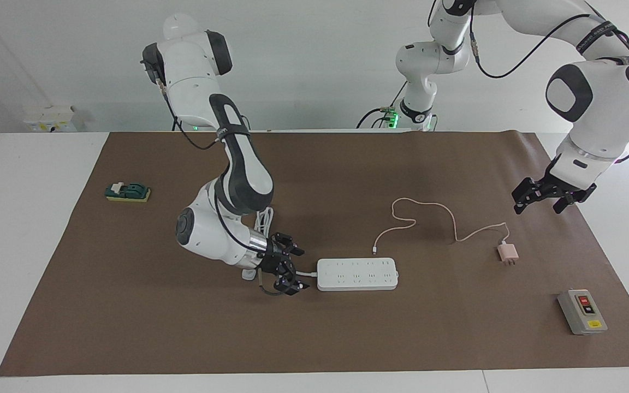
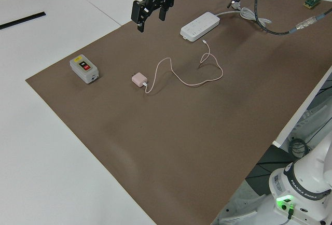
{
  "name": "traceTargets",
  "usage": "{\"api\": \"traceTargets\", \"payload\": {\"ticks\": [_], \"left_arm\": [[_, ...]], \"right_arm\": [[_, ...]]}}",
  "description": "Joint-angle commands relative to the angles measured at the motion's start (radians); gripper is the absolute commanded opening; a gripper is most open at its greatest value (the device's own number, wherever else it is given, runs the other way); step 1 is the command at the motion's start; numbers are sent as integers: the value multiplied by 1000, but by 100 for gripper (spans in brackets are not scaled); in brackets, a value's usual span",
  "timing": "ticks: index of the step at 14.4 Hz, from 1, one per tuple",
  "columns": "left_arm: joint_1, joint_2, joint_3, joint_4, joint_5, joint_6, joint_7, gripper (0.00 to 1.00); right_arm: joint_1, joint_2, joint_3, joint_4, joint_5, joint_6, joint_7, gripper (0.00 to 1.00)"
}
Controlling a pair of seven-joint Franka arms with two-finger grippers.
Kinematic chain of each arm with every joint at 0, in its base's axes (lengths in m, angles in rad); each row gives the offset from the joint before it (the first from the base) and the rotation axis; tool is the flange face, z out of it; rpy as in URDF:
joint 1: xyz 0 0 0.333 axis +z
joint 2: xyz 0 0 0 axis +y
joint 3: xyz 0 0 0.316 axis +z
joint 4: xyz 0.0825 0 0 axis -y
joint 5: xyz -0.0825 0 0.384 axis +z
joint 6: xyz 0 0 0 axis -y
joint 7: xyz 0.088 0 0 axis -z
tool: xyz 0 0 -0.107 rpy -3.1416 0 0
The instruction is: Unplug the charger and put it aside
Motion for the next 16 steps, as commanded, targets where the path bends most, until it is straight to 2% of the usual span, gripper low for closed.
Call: {"api": "traceTargets", "payload": {"ticks": [1,5,8,11,16], "left_arm": [[9,-77,-4,-29,4,-67,-20,100],[29,-153,-4,-34,5,-211,-15,100],[40,-213,-6,-107,4,-196,-23,100],[29,-238,-7,-156,4,-187,-35,100],[-25,-221,-14,-147,10,-166,-115,100]], "right_arm": [[-21,-105,-2,-88,-88,-65,-25,100],[-25,-168,-2,-86,-286,-177,-112,100],[-28,-209,-2,-86,-406,-228,-209,100],[-61,-255,-3,-88,-515,-283,-429,100],[-156,-330,-5,-94,-637,-393,-841,100]]}}
